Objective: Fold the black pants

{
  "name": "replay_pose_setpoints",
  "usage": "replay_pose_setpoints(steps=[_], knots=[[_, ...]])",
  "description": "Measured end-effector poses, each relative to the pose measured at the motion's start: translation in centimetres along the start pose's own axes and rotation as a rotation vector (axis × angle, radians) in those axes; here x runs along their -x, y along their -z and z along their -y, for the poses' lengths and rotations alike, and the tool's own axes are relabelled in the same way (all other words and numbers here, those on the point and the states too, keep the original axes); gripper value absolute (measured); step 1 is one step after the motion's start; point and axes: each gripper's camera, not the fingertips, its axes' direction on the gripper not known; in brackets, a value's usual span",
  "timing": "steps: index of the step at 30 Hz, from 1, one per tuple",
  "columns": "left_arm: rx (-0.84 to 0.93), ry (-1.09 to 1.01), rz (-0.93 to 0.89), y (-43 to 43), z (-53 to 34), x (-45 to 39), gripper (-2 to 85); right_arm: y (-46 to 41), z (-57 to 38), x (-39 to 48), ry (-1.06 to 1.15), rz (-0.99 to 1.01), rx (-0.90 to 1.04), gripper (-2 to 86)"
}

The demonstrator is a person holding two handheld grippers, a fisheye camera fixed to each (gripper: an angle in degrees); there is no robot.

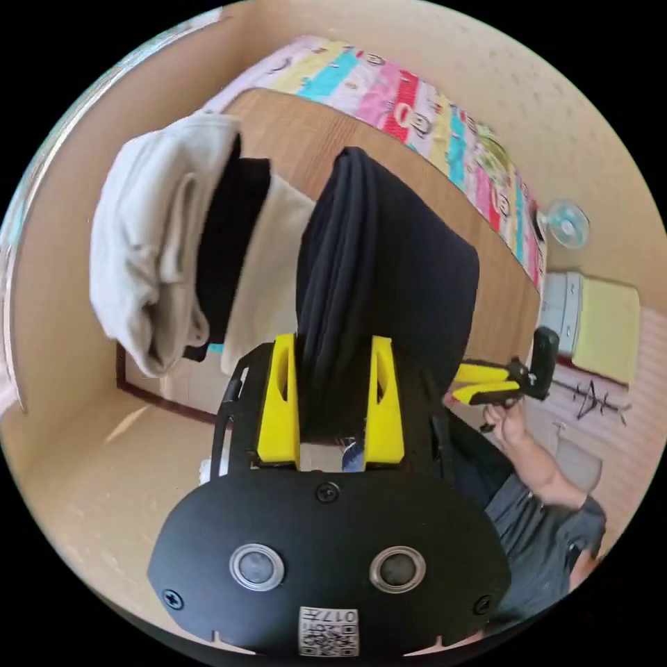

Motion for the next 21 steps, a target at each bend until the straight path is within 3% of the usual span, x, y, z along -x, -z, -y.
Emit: replay_pose_setpoints(steps=[5,10,13,16,18,19,21], knots=[[-0.271,0.132,-0.144,-1.3,-6.5,4.1,11.8,4.8,-8.2,0.4,-0.014,-0.172,0.016,1.2],[-0.361,0.138,-0.368,-11.4,-13.0,1.0,8.2,14.3,-22.6,-1.0,-0.411,-0.444,-0.136,0.6],[-0.343,0.1,-0.543,-17.1,-14.6,-2.6,6.0,21.1,-31.3,4.0,-0.583,-0.665,-0.326,0.5],[-0.258,-0.01,-0.615,-20.8,-14.4,-7.2,4.5,26.8,-38.8,14.4,-0.648,-0.987,-0.637,0.5],[-0.218,-0.111,-0.608,-21.8,-14.1,-10.2,3.2,28.5,-45.1,24.7,-0.634,-1.268,-1.005,0.5],[-0.212,-0.177,-0.601,-22.1,-14.2,-12.2,1.6,28.4,-46.7,27.0,-0.618,-1.326,-1.1,0.5],[-0.212,-0.272,-0.606,-22.3,-14.4,-15.2,0.1,26.6,-53.0,34.8,-0.512,-1.467,-1.471,0.5]])
